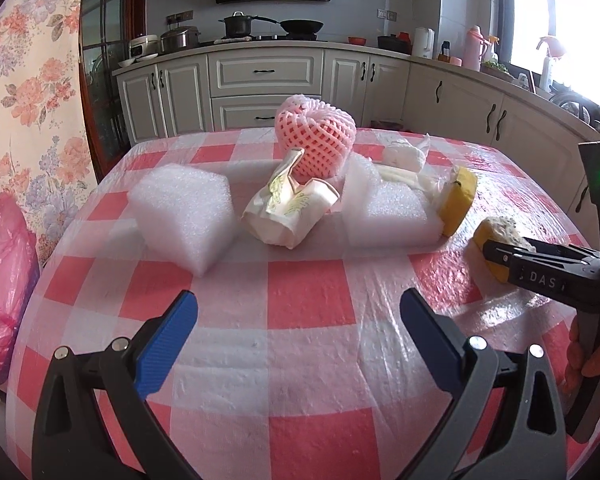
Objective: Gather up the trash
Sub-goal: 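Grasp the tissue-wrapped yellow sponge with the right tool while the left tool grasps the printed paper bag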
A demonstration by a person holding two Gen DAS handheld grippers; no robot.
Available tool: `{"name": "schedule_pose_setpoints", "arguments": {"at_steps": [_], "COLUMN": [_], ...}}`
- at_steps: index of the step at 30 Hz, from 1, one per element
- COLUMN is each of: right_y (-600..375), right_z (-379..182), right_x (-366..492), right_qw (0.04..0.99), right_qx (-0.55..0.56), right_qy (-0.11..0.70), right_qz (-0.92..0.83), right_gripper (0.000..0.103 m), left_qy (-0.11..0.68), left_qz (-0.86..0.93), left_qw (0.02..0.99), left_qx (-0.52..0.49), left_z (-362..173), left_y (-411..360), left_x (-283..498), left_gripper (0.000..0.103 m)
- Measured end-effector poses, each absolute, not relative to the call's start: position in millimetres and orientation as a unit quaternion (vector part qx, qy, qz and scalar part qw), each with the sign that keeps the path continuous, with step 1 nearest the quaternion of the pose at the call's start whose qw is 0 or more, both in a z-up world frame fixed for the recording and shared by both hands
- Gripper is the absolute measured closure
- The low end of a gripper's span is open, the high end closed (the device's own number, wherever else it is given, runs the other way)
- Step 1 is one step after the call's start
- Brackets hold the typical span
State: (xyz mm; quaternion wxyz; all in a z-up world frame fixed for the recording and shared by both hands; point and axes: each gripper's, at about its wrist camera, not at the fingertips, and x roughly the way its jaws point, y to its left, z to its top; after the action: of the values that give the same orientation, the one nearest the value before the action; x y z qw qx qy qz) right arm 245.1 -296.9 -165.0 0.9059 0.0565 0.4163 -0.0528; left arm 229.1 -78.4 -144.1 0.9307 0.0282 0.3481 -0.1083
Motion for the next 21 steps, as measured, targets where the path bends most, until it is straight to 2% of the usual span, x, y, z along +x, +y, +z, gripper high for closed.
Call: {"name": "schedule_pose_setpoints", "arguments": {"at_steps": [2,8,11,14,21], "right_y": [-298,-298,-298,-303,-303], "right_z": [-165,-162,-161,-161,-160], "right_x": [245,241,241,240,238], "right_qw": [0.906,0.911,0.911,0.909,0.911], "right_qx": [0.06,0.066,0.066,0.079,0.08], "right_qy": [0.416,0.405,0.406,0.406,0.402], "right_qz": [-0.048,-0.037,-0.038,-0.042,-0.044], "right_gripper": [0.054,0.057,0.058,0.058,0.057], "left_qy": [0.347,0.352,0.368,0.383,0.384], "left_qz": [-0.109,-0.101,-0.104,-0.108,-0.102], "left_qw": [0.931,0.93,0.923,0.916,0.915], "left_qx": [0.027,0.03,0.046,0.047,0.07], "left_z": [-143,-145,-150,-155,-157], "left_y": [-80,-87,-94,-96,-92], "left_x": [234,256,275,290,315], "left_gripper": [0.005,0.006,0.023,0.029,0.03]}}
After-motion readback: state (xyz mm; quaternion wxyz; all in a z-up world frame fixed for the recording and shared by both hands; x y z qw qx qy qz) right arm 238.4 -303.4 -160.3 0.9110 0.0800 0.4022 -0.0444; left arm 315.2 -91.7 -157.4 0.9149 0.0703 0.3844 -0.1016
